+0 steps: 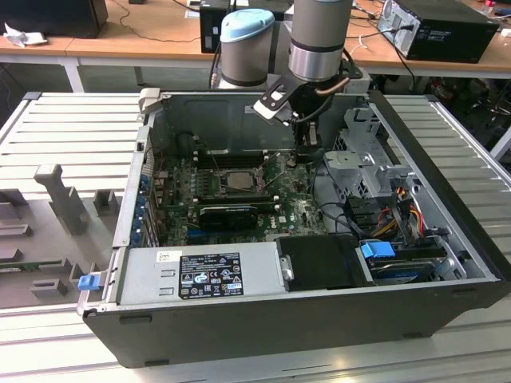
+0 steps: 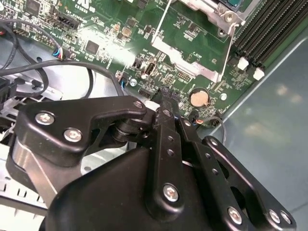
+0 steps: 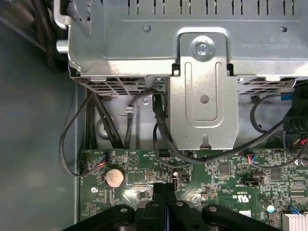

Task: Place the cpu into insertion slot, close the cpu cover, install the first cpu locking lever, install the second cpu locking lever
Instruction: 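Close the cpu cover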

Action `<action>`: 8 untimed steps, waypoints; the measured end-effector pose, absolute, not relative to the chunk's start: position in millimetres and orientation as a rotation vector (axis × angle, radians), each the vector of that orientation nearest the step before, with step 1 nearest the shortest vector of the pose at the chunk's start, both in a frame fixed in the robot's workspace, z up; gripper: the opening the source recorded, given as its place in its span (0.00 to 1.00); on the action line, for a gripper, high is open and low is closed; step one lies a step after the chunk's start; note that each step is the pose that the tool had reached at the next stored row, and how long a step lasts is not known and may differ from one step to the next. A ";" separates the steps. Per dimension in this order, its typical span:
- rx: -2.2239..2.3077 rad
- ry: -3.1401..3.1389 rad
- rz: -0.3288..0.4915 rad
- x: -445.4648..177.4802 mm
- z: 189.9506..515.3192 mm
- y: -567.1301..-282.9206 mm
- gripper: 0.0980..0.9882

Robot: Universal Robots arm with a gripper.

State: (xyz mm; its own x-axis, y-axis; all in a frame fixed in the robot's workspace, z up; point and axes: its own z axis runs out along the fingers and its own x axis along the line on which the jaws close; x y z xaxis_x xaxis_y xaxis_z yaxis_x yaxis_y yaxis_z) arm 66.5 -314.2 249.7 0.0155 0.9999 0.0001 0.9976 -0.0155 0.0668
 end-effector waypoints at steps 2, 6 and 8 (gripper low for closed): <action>2.204 2.170 0.073 66.3 247.8 -314.4 0.01; 2.205 2.172 0.070 61.4 247.6 -314.7 0.01; 2.208 2.175 0.064 59.3 247.6 -314.6 0.01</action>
State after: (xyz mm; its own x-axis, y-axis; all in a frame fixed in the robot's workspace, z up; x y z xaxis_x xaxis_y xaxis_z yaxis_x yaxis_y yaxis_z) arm 59.3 -314.6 247.6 0.0152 0.9999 0.0000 0.9981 -0.0151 0.0590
